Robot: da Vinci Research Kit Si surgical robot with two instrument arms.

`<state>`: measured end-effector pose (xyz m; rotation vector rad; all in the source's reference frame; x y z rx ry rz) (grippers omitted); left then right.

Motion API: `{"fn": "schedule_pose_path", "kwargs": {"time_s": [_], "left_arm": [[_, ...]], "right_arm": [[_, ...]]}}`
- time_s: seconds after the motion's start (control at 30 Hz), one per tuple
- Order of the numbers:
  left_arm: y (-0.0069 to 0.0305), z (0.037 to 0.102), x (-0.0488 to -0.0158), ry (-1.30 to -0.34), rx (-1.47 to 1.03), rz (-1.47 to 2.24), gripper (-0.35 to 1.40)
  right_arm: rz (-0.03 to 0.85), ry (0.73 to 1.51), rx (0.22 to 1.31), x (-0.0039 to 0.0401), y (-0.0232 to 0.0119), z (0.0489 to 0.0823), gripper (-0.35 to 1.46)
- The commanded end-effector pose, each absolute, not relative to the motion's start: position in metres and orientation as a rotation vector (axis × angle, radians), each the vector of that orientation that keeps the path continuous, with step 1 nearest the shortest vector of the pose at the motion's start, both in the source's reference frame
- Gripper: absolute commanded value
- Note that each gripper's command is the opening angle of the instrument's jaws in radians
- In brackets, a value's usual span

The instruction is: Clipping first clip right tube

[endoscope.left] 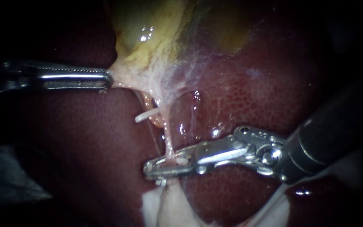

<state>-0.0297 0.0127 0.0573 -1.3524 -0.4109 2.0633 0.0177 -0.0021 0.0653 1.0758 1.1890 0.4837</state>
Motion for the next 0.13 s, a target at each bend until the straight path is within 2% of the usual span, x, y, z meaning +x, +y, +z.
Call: {"fn": "schedule_pose_path", "kwargs": {"time_s": [0.03, 0.13], "left_arm": [[0.0127, 0.0574, -0.0297, -0.410, -1.352, 2.063, -0.35], [0.0127, 0.0574, -0.0297, -0.410, -1.352, 2.063, -0.35]], "right_arm": [[0.483, 1.189, 1.075, 0.0177, -0.0022, 0.0654, -0.35], [0.483, 1.189, 1.075, 0.0177, -0.0021, 0.0655, -0.35]]}}
